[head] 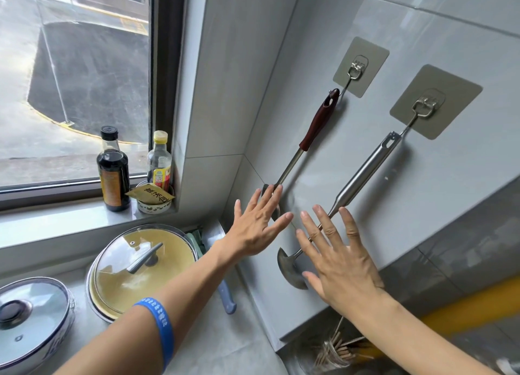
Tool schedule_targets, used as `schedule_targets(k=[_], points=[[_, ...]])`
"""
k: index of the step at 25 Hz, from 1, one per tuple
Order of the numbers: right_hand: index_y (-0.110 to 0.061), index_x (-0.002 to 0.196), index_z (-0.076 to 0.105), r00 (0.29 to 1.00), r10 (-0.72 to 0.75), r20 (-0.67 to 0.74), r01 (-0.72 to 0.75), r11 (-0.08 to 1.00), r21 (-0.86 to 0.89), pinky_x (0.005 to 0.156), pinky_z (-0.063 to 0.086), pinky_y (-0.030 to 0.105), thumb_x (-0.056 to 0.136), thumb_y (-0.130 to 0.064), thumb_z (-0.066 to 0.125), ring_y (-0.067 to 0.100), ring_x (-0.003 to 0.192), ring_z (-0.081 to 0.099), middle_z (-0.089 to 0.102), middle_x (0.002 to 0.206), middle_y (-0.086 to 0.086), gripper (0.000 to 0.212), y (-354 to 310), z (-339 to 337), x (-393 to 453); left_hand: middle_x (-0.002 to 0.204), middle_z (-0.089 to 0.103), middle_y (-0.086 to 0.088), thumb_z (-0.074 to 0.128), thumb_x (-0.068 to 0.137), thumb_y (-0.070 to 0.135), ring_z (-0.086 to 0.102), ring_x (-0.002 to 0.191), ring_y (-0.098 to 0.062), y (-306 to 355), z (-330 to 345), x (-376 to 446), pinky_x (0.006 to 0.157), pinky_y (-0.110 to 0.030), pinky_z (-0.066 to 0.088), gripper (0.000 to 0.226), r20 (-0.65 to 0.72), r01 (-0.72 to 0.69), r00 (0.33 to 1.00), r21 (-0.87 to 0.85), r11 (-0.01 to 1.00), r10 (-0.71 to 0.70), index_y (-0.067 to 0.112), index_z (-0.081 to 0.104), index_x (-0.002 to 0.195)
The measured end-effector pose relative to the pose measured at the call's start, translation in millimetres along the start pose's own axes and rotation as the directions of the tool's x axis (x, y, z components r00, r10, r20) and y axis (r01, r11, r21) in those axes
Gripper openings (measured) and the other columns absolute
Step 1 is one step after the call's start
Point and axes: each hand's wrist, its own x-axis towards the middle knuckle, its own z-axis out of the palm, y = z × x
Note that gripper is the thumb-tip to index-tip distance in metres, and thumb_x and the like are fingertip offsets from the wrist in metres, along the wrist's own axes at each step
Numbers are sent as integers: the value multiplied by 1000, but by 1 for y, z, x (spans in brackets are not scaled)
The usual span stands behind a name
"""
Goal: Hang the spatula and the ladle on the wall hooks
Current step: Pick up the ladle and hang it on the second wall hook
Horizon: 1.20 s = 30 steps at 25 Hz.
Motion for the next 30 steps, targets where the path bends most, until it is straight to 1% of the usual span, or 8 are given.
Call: schedule_targets(k=[3, 7, 11, 15, 20, 26, 30], points=[[-14, 152, -1, 1000, 14, -6, -14, 1000, 3, 100, -28, 71, 93, -60, 26, 47, 135, -34, -30, 150, 24, 80, 1, 2, 1, 163, -8, 19, 15, 84, 83, -14, 146, -3, -1, 1, 1, 116, -61, -11, 75, 8, -16, 1000, 1, 1000, 16, 54, -10, 148], [-14, 152, 1, 1000, 18, -15, -18, 1000, -23, 101, -27, 71, 92, -61, 27, 46, 138, -30, -24, 153, 24, 80, 0, 2, 5, 163, -8, 17, 18, 85, 82, -15, 146, -3, 0, 1, 0, 117, -61, -10, 74, -1, -30, 1000, -11, 999, 30, 54, -10, 148], [-14, 153, 7, 1000, 29, 5, -29, 999, -31, 104, -24, 71, 91, -61, 32, 46, 142, -20, -10, 158, 23, 81, -1, -2, 6, 164, -7, 16, 20, 86, 81, -14, 147, -5, -1, -1, 0, 117, -61, -8, 75, -4, -40, 999, -21, 999, 40, 52, -8, 150], [-12, 152, 0, 1000, 13, -26, -14, 999, -41, 101, -27, 70, 93, -59, 28, 48, 138, -26, -17, 157, 25, 81, -3, 1, 6, 164, -6, 16, 21, 87, 80, -13, 148, -7, -4, -1, -1, 117, -61, -8, 74, -3, -33, 999, -28, 999, 33, 52, -8, 149], [-12, 152, 2, 1000, 13, -20, -14, 999, -47, 101, -27, 70, 93, -58, 29, 49, 139, -23, -13, 158, 25, 80, -5, -1, 7, 165, -4, 13, 22, 85, 82, -10, 149, -9, -6, 0, -1, 118, -60, -5, 75, 8, -19, 1000, -35, 999, 19, 55, -9, 147], [-12, 152, 2, 999, 17, -33, -18, 999, -46, 101, -28, 70, 94, -58, 28, 48, 139, -23, -10, 158, 25, 79, -4, 1, 8, 165, -3, 12, 22, 82, 83, -9, 149, -10, -8, 0, -1, 119, -59, -3, 81, 6, -2, 1000, -58, 998, 2, 49, -4, 151], [-13, 152, 12, 1000, 20, -5, -21, 999, -33, 104, -24, 69, 92, -57, 35, 46, 142, -15, 2, 160, 23, 78, -5, -2, 6, 165, -2, 12, 22, 84, 82, -10, 149, -9, -8, 2, -6, 119, -58, -2, 80, 8, -15, 1000, -39, 999, 16, 49, -4, 151]])
